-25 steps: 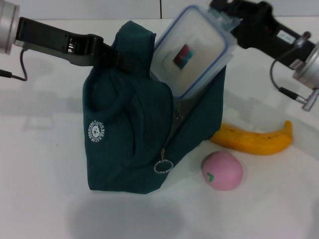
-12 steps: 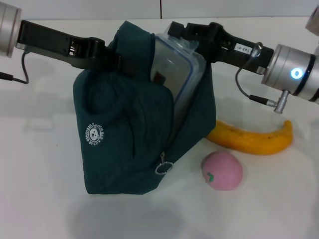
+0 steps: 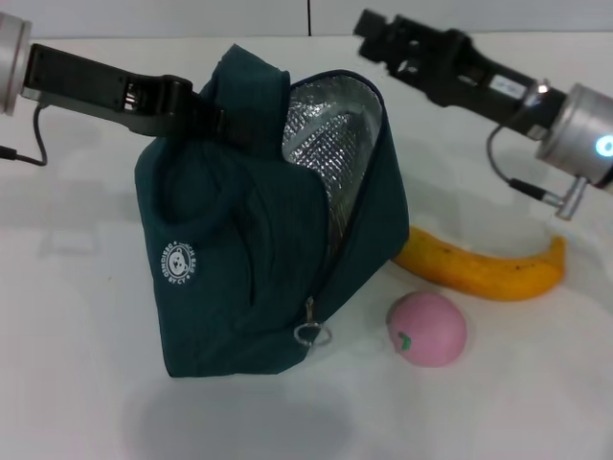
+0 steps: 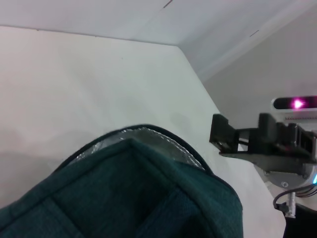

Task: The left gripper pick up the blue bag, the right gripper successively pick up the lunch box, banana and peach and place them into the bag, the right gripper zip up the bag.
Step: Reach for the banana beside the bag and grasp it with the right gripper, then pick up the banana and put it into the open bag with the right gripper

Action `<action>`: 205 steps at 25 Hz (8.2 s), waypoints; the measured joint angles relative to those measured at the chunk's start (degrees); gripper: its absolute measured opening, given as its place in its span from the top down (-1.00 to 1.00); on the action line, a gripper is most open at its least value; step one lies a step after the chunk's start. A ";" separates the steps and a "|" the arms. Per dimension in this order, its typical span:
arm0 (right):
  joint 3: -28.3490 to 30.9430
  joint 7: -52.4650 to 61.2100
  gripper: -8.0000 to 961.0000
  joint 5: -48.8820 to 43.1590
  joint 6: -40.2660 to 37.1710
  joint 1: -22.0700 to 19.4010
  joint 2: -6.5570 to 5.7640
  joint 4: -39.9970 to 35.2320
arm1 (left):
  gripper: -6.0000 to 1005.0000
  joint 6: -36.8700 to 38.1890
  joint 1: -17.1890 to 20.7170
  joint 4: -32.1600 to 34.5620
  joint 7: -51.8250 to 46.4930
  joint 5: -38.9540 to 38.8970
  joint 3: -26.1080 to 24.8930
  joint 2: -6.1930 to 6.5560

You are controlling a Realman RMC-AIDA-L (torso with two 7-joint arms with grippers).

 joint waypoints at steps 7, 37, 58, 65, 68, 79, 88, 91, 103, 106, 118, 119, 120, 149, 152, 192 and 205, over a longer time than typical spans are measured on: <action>7.77 -4.55 -0.03 -0.69 -6.42 -4.92 -2.74 0.03 | 0.90 0.03 1.03 0.02 -0.04 -0.82 -0.05 0.57; 25.06 8.78 -0.74 -102.69 -22.45 5.94 -5.99 -48.87 | 0.90 0.19 1.47 0.04 0.05 -1.16 0.26 0.39; 15.34 3.25 -0.71 -109.02 -15.02 6.16 -0.20 -40.92 | 0.90 0.17 1.21 -0.04 -0.22 -1.10 0.09 0.56; 13.60 3.23 -0.71 -108.62 -11.87 6.19 0.02 -37.94 | 0.90 0.10 1.21 -0.04 -0.14 -1.10 0.11 0.56; 13.50 3.10 -0.70 -108.51 -11.22 6.21 0.06 -37.19 | 0.90 0.09 1.21 -0.04 -0.09 -1.11 0.17 0.56; 11.54 3.38 -0.28 -108.46 -9.21 5.85 0.14 -36.82 | 0.90 0.09 1.21 -0.05 -0.03 -1.11 0.05 0.57; 15.53 4.22 0.12 -108.63 -12.78 5.24 -0.40 -39.51 | 0.90 0.11 1.62 -0.04 -0.02 -1.12 0.00 0.65; 23.01 4.88 0.11 -109.94 -15.37 4.89 -1.20 -40.24 | 0.90 0.15 1.68 -0.04 -0.05 -1.12 0.00 0.65; 55.74 8.20 0.09 -99.16 -23.58 2.33 -4.37 -39.45 | 0.90 0.80 1.74 -0.83 -0.32 -1.33 -0.02 0.64; 57.86 10.89 0.09 -89.07 -24.25 0.94 -4.43 -38.29 | 0.90 0.81 1.76 -1.33 -0.16 -1.61 -0.03 0.68; 57.37 7.75 0.07 -59.23 -25.49 1.68 -2.86 -14.14 | 0.90 0.53 1.66 -1.45 -0.05 -2.01 -0.05 0.58; 57.40 7.42 0.07 -58.84 -25.92 1.90 -2.20 -13.52 | 0.90 0.52 1.66 -1.45 -0.05 -2.14 -0.06 0.57; 57.37 7.00 0.07 -58.48 -26.51 2.32 -1.15 -12.54 | 0.90 0.51 1.66 -1.45 -0.05 -2.21 -0.05 0.56; 46.47 -11.79 0.02 -52.01 -20.94 9.25 0.49 17.71 | 0.90 0.45 1.72 -1.44 0.92 -2.35 -0.05 0.29; 45.49 -12.49 0.01 -52.01 -19.38 9.17 0.49 17.77 | 0.90 0.45 1.73 -1.45 0.94 -2.34 -0.05 0.29; 44.82 -18.53 -0.05 -54.57 -13.57 11.98 0.49 23.80 | 0.90 0.61 2.31 -1.44 1.70 -2.35 -0.06 0.11; 44.39 -19.33 -0.41 -54.77 -15.40 11.58 0.49 22.12 | 0.90 0.72 2.36 -1.44 1.43 -2.35 -0.05 0.29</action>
